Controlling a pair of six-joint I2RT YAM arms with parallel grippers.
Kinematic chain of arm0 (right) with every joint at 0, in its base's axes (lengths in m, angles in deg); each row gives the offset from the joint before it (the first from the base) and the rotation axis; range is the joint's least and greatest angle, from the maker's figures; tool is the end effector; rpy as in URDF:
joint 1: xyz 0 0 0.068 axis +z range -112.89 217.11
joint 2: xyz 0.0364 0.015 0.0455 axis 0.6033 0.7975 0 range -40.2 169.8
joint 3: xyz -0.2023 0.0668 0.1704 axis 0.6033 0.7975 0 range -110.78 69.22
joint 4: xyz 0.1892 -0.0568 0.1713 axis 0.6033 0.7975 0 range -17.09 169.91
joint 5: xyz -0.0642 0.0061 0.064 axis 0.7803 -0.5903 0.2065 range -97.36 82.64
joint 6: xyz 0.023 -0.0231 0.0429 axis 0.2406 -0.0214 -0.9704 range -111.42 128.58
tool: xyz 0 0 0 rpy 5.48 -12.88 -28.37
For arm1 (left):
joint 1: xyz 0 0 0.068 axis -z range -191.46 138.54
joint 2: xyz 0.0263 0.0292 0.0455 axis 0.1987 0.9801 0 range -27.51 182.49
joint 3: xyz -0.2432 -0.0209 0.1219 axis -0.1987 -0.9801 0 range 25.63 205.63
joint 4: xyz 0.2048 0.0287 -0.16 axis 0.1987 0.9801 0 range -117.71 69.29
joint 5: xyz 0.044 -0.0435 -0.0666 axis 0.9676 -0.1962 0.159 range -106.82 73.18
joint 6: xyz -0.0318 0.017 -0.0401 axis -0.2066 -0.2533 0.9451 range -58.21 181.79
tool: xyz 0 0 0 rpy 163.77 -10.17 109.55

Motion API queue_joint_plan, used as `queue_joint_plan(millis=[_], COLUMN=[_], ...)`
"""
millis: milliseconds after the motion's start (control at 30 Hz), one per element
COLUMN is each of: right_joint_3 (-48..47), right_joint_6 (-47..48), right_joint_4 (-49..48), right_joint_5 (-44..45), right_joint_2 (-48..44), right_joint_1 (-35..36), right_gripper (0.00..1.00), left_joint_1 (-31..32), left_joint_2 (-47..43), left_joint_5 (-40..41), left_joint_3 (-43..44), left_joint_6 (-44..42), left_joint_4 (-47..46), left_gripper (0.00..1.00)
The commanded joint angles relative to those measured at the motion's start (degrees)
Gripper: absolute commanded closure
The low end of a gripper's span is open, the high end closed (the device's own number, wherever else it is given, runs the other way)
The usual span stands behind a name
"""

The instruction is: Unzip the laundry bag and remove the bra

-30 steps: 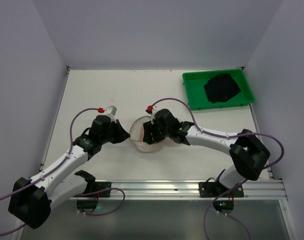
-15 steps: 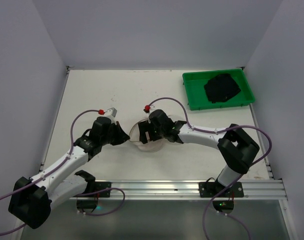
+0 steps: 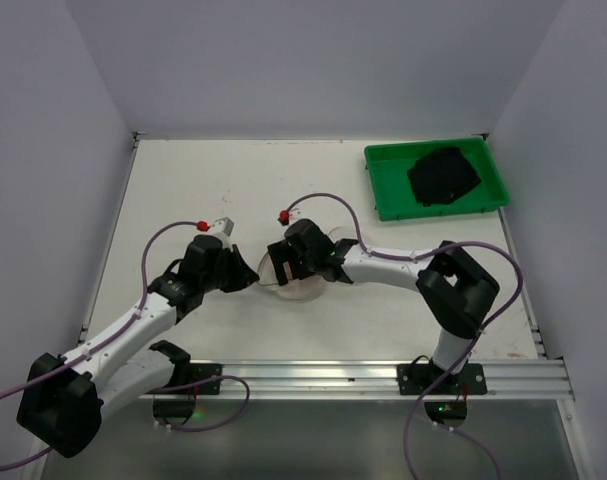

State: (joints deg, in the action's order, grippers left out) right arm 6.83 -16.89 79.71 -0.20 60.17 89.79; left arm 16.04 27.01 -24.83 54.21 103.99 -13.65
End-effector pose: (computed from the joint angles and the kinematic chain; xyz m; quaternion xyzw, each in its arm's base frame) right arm 0.2308 0.2957 0.1927 -0.1934 0.9012 0.1971 0.3341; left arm 0.1724 -0.0954 0.2051 -0.0863 0.9005 -0.2928 0.3098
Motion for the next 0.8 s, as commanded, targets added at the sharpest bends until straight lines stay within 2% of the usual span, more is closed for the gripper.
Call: queue_joint_plan(millis=[0,133,233,367,400,433,467,533,567,600,767], right_joint_3=[-2.21,-3.87,-4.67,-4.85,-4.93,-4.85,-4.58,-3.1,-2.48,-1.95,3.32], right_joint_6=[2.01,3.85,3.33,2.97,3.06,3.15,3.32,3.76,3.94,4.2,5.08], right_joint_4=[3.12,7.59,9.71,9.8,9.72,9.54,9.28,7.62,7.08,6.56,2.08], right_joint_5=[1.02,0.49,1.19,2.6,2.6,2.51,2.25,1.46,1.02,0.58,-3.54], right_joint_2=[3.59,6.75,8.86,10.36,10.28,10.1,9.67,7.65,6.86,6.07,-2.1], right_joint_1=[1.54,4.0,4.97,4.97,4.97,4.97,4.97,4.97,4.97,4.97,5.06], right_gripper=[0.09,0.04,0.06,0.32,0.46,0.54,0.7,0.86,0.97,1.0,1.0], left_joint_1=[0.09,0.09,0.09,0.09,0.09,0.09,0.09,0.0,0.09,0.09,0.09], left_joint_2=[-0.12,0.67,1.72,3.04,3.31,3.57,3.75,4.1,4.27,4.36,5.59], left_joint_5=[0.1,0.36,0.54,0.54,0.63,0.8,1.15,1.42,1.51,1.59,2.03], left_joint_3=[-0.36,-0.8,-1.59,-2.12,-2.21,-2.3,-2.65,-2.91,-3.26,-3.27,-3.7], left_joint_6=[-0.89,-0.45,-0.1,0.17,0.08,0.08,0.08,0.17,0.17,0.17,0.43], left_joint_4=[-2.2,-2.73,-4.04,-5.18,-5.19,-5.27,-5.45,-5.71,-5.98,-6.15,-6.42], left_gripper=[1.0,1.0,1.0,1.0,1.0,1.0,1.0,1.0,1.0,1.0,1.0])
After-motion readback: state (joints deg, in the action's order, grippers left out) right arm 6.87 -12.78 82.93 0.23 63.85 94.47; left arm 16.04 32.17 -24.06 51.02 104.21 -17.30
